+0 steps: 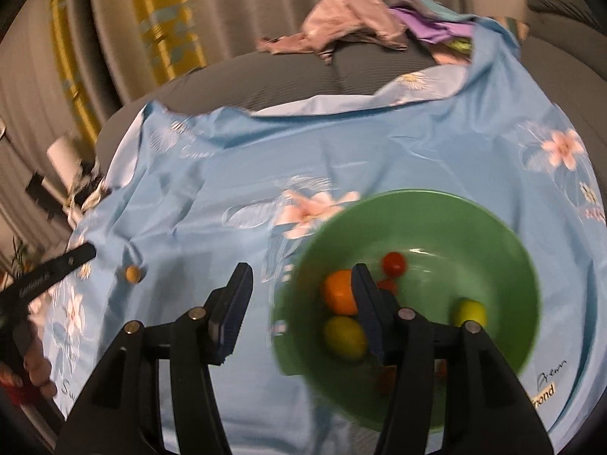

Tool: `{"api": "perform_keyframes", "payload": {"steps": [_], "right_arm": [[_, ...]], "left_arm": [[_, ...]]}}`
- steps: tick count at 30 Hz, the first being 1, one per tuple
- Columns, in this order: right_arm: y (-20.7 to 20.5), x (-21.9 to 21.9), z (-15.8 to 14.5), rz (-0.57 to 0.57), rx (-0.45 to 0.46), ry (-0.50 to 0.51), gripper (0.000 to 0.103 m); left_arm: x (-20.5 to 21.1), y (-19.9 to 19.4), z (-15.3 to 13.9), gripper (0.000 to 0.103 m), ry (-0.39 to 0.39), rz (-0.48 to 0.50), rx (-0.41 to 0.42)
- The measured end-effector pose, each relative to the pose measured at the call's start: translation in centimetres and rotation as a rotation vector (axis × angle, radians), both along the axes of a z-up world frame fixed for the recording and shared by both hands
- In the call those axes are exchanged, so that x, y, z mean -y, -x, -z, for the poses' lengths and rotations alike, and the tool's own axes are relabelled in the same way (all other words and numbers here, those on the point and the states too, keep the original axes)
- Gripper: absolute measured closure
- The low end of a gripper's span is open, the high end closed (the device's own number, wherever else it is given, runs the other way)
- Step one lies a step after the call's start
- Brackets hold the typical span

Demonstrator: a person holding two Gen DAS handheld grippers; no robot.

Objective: Organize fruits
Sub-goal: 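Move both grippers toward the yellow cherry tomatoes on the cloth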

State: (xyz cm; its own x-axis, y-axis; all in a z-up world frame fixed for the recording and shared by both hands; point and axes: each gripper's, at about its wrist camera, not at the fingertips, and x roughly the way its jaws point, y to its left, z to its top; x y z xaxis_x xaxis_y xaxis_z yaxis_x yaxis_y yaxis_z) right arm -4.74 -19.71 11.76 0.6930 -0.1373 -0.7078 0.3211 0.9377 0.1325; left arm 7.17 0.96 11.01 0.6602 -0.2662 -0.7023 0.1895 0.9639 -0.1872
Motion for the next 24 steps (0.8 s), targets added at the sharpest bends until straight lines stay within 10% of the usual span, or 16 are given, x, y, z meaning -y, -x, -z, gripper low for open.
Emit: {"api": "perform_keyframes", "payload": {"steps": [24], "right_arm": [[-5.8,-14.0,7.0,-0.458,-0.189,-0.127,0.049]], "left_arm": [[-5.1,-2.3,3.1,0.068,0.042,-0.114,-0.099]]}}
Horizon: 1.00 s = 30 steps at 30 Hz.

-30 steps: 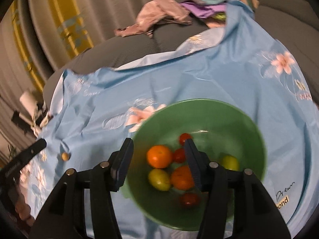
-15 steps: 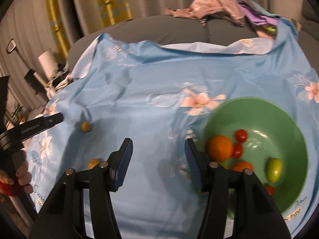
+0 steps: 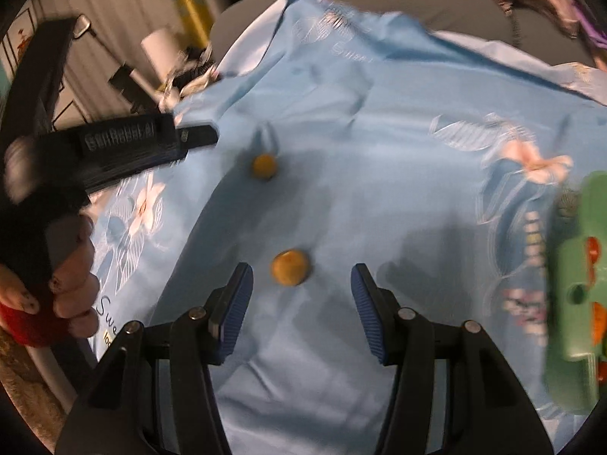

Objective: Organize fruits
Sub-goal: 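Move both grippers toward the yellow cherry tomatoes on the cloth, then grasp a yellow cherry tomato with the right gripper while the left grasps another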

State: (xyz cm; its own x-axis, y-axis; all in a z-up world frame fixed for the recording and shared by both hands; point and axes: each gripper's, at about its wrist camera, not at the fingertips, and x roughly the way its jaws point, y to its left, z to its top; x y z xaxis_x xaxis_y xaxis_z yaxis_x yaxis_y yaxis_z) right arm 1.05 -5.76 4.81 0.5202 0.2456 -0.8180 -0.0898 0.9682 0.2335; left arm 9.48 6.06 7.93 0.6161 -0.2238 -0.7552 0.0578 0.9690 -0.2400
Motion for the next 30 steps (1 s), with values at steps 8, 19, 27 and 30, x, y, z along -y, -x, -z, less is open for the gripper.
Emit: {"api": "perform_keyframes", "payload": {"steps": [8,19,27,30], "right_arm": [[-1.5,-3.4,2.4,-0.068,-0.055,0.085,0.049],[-2.9,-4.2,3.5,-0.052,-0.051,0.151,0.070],[-2.8,-2.2,3.1,-0.013,-0.052,0.089,0.077],[-2.6,-0.7,2.3,0.019,-0.041,0.043,0.077]], "left_arm": [[-0.4,0.0,-0.1,0.068,0.016,-0.008,-0.005],[-0.6,-0.1,0.2,0.068,0.026,-0.011,-0.011],[-1.0,-0.5,0.8,0.068,0.052,-0.015,-0.025],[-0.8,-0.8,1.2,0.068,0.059,0.002,-0.034]]}}
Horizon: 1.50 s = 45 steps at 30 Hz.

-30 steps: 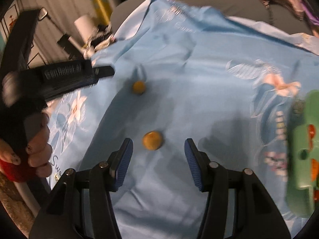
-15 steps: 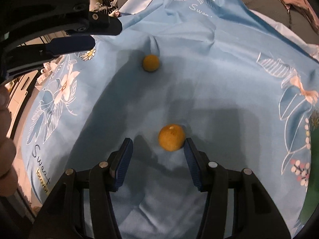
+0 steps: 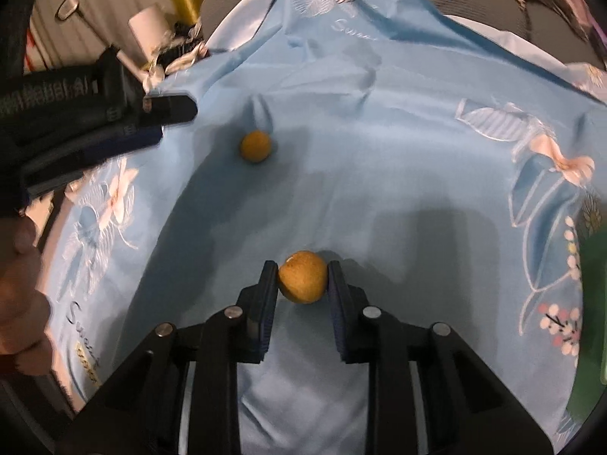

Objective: Organize fruits
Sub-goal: 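Grasp a yellow cherry tomato with the right gripper while the left grasps another, then carry both yellow cherry tomatoes over the green bowl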

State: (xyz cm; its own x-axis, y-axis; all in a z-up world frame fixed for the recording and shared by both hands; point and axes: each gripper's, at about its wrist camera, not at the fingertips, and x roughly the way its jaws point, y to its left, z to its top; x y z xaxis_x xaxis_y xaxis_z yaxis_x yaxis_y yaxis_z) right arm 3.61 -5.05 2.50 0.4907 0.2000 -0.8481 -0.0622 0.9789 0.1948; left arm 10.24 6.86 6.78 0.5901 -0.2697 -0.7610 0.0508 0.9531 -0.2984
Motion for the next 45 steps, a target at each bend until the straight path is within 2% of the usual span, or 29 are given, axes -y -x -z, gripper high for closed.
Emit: {"api": "perform_keyframes", "payload": {"steps": [4,8,12,20,25,31,32,34,36,45], "right_arm": [[0.8,1.9,-0.9,0.039,0.018,-0.088,0.077],[1.3,3.7,-1.6,0.085,0.034,-0.115,0.077],[1.7,4.8,-2.3,0.115,0.047,-0.149,0.076],[2.2,5.8,-3.1,0.130,0.066,-0.182,0.076],[2.6,6.6,-3.7,0.136,0.082,-0.210,0.076],[2.7,7.3,-3.9,0.165,0.087,-0.224,0.076],[2.7,7.4,-3.9,0.171,0.088,-0.225,0.076],[2.9,7.5,-4.1,0.171,0.092,-0.226,0.076],[3.0,7.7,-4.2,0.176,0.098,-0.226,0.076],[3.7,8.4,-4.8,0.199,0.118,-0.219,0.076]], "left_arm": [[0.3,-0.7,0.8,0.068,-0.004,0.003,-0.028],[1.1,-1.6,1.7,0.068,0.001,0.016,-0.052],[2.6,-2.3,2.4,0.068,-0.083,0.028,-0.071],[3.8,-4.2,3.8,0.068,-0.122,0.021,-0.127],[4.1,-5.2,4.3,0.068,-0.145,-0.003,-0.111],[5.6,-5.2,4.7,0.068,-0.239,-0.016,-0.071],[5.8,-5.3,4.9,0.069,-0.241,-0.013,-0.071],[5.7,-6.1,6.2,0.072,-0.207,-0.005,-0.140],[5.6,-6.1,6.2,0.075,-0.228,-0.027,-0.095],[5.1,-5.4,5.2,0.078,-0.209,-0.040,-0.065]]}}
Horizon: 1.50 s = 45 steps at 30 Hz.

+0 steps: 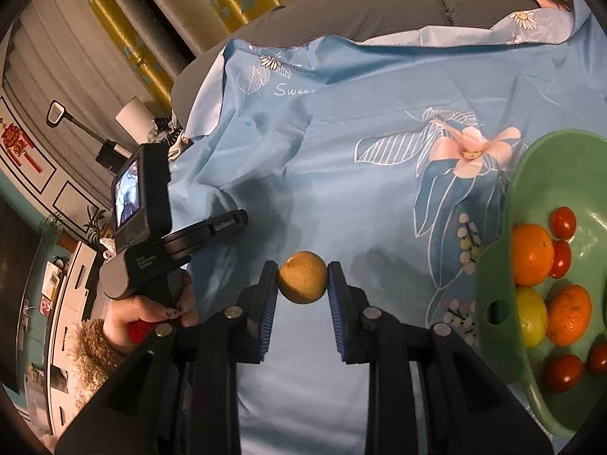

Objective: Organize fruits
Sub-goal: 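Carry both yellow cherry tomatoes over the green bowl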

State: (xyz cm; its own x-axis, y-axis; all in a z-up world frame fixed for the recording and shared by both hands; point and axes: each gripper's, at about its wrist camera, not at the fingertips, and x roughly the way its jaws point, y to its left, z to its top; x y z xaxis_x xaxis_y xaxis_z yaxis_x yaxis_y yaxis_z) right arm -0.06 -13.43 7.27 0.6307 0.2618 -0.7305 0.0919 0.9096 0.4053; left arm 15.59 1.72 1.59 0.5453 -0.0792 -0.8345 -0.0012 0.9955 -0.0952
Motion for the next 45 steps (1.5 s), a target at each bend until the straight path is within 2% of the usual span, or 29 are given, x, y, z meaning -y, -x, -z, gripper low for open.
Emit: {"api": "perform_keyframes", "payload": {"steps": [5,12,19,25,33,41,45], "right_arm": [[0.8,1.0,-1.1,0.035,0.031,0.016,0.076],[2.6,3.3,-2.5,0.120,0.063,0.059,0.076],[4.8,6.3,-4.2,0.224,0.115,0.076,0.076],[6.4,8.5,-5.0,0.287,0.140,0.100,0.076],[9.1,12.4,-5.6,0.408,0.159,0.110,0.076],[10.7,16.0,-4.5,0.517,0.110,0.098,0.076],[11.1,16.6,-4.3,0.537,0.097,0.095,0.076]], "left_arm": [[1.2,1.8,-3.6,0.078,0.042,0.052,0.086],[3.9,6.1,-9.2,0.078,0.074,0.170,0.262],[6.3,9.5,-12.0,0.078,0.129,0.300,0.338],[9.2,11.7,-12.5,0.078,0.160,0.408,0.347],[14.7,13.7,-11.8,0.078,0.167,0.503,0.331],[18.2,15.0,-11.0,0.078,0.179,0.566,0.285],[19.9,15.4,-10.1,0.078,0.190,0.614,0.242]]}}
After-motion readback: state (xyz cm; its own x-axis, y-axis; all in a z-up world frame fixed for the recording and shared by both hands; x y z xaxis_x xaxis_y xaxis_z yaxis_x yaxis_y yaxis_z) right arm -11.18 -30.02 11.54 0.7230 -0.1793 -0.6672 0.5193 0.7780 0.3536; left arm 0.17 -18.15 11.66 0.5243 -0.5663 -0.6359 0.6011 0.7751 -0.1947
